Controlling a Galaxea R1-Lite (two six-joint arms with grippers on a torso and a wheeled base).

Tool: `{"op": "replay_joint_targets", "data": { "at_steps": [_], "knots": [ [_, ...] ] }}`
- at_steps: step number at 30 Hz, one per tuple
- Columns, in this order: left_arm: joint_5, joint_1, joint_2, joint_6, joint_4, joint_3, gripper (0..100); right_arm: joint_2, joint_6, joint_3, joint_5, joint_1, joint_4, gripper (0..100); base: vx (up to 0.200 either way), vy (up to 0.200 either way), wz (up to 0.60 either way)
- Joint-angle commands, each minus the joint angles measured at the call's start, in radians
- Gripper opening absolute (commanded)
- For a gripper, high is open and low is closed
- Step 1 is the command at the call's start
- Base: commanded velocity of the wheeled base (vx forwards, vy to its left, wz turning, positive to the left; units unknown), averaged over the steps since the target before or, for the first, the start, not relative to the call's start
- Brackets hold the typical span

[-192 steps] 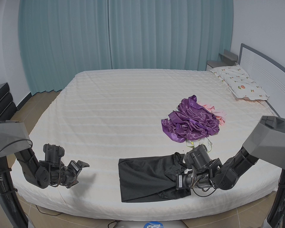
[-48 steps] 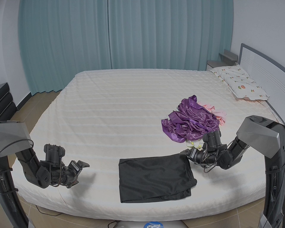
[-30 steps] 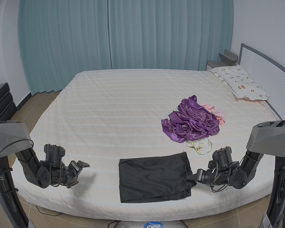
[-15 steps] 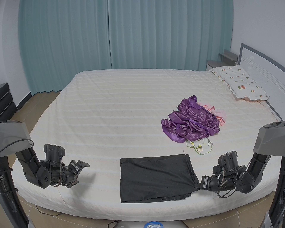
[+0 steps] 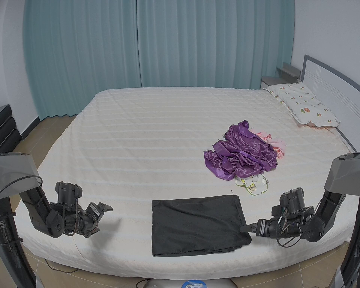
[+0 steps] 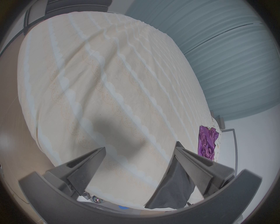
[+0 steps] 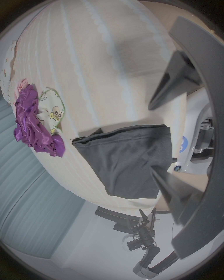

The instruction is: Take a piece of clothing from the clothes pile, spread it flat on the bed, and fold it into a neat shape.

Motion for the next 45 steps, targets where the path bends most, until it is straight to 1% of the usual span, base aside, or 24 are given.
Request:
{"op": "replay_joint_targets", "data": {
  "at_steps": [1,2,3,5,8,12,14,16,17,18,20,23,24,25,28,31,35,45],
  "knots": [
    [0.000,0.000,0.000,0.000,-0.002,0.000,100,-0.001,0.008,-0.099,-0.001,-0.022,0.009,100,0.000,0.000,0.00],
    [0.000,0.000,0.000,0.000,0.000,0.000,100,0.042,0.010,-0.165,-0.004,-0.018,0.014,100,0.000,0.000,0.00],
    [0.000,0.000,0.000,0.000,0.000,0.000,100,0.050,0.010,-0.176,-0.005,-0.016,0.015,100,0.000,0.000,0.00],
    [0.000,0.000,0.000,0.000,0.000,0.000,100,0.147,0.010,-0.291,-0.070,-0.002,0.035,100,0.000,0.000,0.00],
    [0.000,0.000,0.000,0.000,-0.002,0.001,100,0.231,0.010,-0.398,-0.113,0.002,0.040,100,0.000,0.000,0.00],
    [0.000,0.000,0.000,0.000,0.000,0.000,100,0.286,0.010,-0.484,-0.116,0.004,0.066,100,0.000,0.000,0.00],
    [0.000,0.000,0.000,0.000,0.000,0.000,100,0.320,0.010,-0.550,-0.114,0.007,0.113,100,0.000,0.000,0.00],
    [0.000,0.000,0.000,0.000,-0.002,0.000,100,0.341,0.010,-0.576,-0.113,0.010,0.117,100,0.000,0.000,0.00],
    [0.000,0.000,0.000,0.000,-0.002,0.000,100,0.341,0.010,-0.576,-0.113,0.010,0.117,0,0.000,0.000,0.00],
    [0.000,0.000,0.002,0.001,-0.002,0.000,100,0.364,0.011,-0.607,-0.113,0.010,0.123,0,0.000,0.000,0.00],
    [0.000,0.000,0.002,0.000,-0.002,0.000,100,0.368,0.013,-0.613,-0.113,0.011,0.120,0,0.000,0.000,0.00],
    [0.000,0.000,0.002,0.001,0.000,0.000,100,0.354,0.071,-0.613,-0.111,0.010,0.110,0,0.000,0.000,0.00],
    [0.000,0.000,0.002,0.001,0.000,0.000,100,0.352,0.076,-0.613,-0.111,0.010,0.110,0,0.000,0.000,0.00],
    [0.003,0.000,0.002,0.001,-0.002,0.000,100,0.341,0.119,-0.611,-0.113,0.004,0.097,0,0.000,0.000,0.00],
    [0.003,0.000,0.002,0.001,-0.002,0.000,100,0.331,0.172,-0.602,-0.110,-0.009,0.064,0,0.000,0.000,0.00],
    [0.003,-0.001,0.002,0.001,-0.002,0.000,100,0.331,0.194,-0.596,-0.108,-0.018,0.031,0,0.000,0.000,0.00],
    [0.003,-0.001,0.003,0.001,-0.002,0.000,100,0.334,0.221,-0.591,-0.108,-0.024,0.023,0,0.000,0.000,0.00],
    [0.003,-0.003,0.003,0.001,-0.002,0.001,100,0.335,0.227,-0.581,-0.110,-0.025,0.023,0,0.000,0.000,0.00]
  ]
}}
